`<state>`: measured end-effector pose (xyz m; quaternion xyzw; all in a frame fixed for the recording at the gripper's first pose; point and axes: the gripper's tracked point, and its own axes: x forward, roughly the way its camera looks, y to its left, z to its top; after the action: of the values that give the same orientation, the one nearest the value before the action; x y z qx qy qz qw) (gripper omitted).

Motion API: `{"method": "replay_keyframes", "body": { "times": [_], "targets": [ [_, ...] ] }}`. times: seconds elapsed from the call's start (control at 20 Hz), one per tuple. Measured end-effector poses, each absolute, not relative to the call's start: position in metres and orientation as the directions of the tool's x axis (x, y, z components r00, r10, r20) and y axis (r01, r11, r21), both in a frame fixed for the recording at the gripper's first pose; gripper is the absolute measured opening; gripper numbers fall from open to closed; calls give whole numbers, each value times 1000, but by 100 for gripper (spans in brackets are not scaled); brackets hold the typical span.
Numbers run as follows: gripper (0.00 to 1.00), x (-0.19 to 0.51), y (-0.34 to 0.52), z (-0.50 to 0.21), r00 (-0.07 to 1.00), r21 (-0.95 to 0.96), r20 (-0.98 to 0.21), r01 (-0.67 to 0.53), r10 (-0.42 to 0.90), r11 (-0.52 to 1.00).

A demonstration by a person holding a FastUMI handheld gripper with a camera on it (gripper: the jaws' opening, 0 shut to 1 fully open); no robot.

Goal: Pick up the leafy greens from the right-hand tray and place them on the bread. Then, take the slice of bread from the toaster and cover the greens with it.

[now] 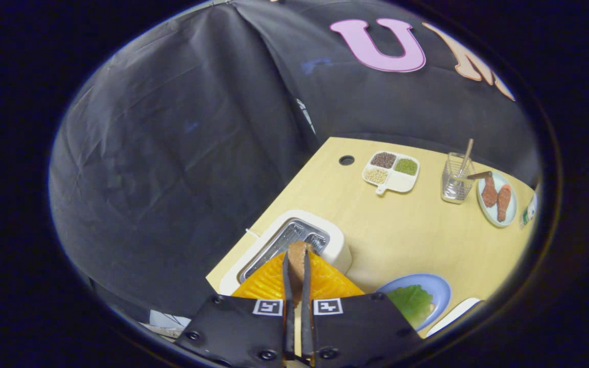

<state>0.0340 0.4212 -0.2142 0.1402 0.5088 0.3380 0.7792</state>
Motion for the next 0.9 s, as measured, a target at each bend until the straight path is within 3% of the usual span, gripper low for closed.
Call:
{"method": "replay_keyframes", "body": {
  "times": [0.55, 0.9],
  "targets": [
    [8, 34, 362, -189, 320, 633, -631, -315, 707, 708],
    [8, 27, 316, -214, 362, 578, -673, -289, 645, 764]
  ]
}}
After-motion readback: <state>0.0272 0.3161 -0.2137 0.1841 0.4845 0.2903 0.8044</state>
